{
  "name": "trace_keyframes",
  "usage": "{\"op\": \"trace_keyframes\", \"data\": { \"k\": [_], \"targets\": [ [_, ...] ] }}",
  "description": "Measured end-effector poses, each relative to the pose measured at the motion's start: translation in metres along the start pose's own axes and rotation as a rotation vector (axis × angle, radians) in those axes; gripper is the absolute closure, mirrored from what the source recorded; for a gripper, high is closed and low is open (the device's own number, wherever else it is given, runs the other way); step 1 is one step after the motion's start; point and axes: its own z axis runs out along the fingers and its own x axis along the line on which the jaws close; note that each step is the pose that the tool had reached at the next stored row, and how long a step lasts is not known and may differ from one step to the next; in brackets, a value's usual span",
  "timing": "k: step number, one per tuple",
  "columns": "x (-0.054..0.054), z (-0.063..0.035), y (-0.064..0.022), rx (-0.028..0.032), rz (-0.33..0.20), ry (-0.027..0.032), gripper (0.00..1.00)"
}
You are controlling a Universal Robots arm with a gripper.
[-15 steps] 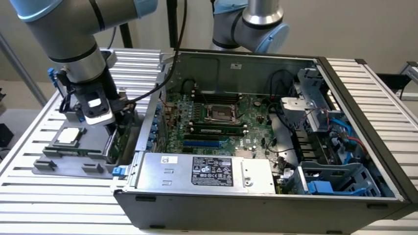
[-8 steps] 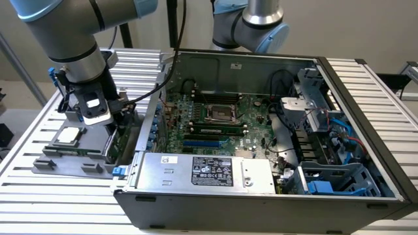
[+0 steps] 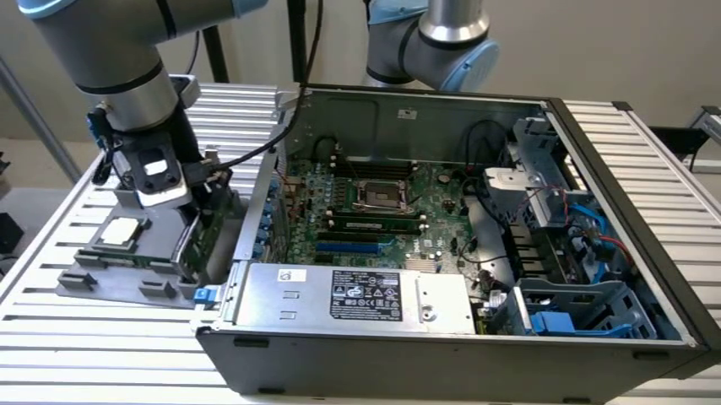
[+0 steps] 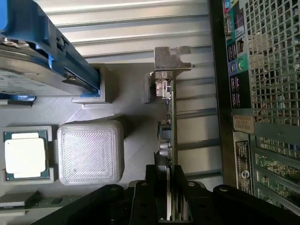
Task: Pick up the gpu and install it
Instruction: 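Pick up the gpu and move the gpu toward the slot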
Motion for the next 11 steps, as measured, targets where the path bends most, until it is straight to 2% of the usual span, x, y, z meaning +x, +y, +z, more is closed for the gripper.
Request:
{"op": "trace_keyframes", "data": {
  "k": [11],
  "targets": [
    [-0.004, -0.0491, 0.0023, -0.0004, -0.008, 0.001, 0.73]
  ]
}}
